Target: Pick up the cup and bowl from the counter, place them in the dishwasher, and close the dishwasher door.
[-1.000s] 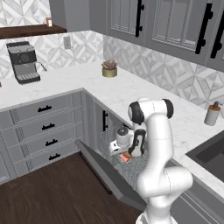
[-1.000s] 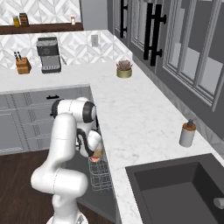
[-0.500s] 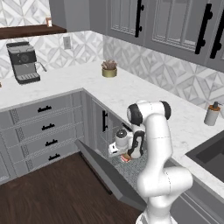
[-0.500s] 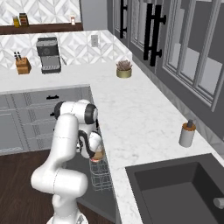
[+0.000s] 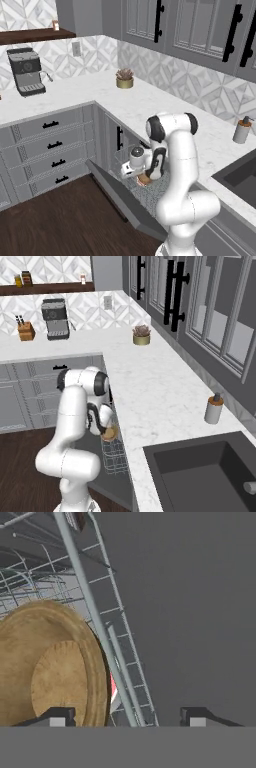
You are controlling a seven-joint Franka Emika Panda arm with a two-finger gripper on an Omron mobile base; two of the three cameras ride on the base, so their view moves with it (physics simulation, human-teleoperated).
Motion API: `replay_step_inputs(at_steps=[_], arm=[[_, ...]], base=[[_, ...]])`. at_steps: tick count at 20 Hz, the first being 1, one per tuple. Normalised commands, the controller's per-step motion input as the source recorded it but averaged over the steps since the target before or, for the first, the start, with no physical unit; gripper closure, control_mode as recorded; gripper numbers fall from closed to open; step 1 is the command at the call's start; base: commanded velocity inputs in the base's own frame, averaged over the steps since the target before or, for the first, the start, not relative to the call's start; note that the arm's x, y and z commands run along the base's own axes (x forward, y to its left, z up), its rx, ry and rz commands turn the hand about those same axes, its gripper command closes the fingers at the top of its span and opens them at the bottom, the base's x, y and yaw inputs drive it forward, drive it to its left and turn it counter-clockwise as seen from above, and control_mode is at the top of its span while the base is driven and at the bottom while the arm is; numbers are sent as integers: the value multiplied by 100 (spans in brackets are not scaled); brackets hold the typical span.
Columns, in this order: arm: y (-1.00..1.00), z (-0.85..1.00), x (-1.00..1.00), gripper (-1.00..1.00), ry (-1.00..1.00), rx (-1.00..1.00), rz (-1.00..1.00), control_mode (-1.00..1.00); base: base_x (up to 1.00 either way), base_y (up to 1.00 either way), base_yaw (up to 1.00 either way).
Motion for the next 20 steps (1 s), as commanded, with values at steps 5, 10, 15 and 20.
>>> replay_step_inputs(at_steps=[5, 10, 15, 20], arm=[[33, 56, -56, -100, -3, 0, 0, -100], [58, 89, -88, -100, 2, 0, 0, -100], [73, 100, -55, -100, 10, -1, 0, -100], [53, 98, 0, -100, 18, -5, 0, -100]], base=[[0, 0, 0], [0, 0, 0], [0, 0, 0], [0, 0, 0]])
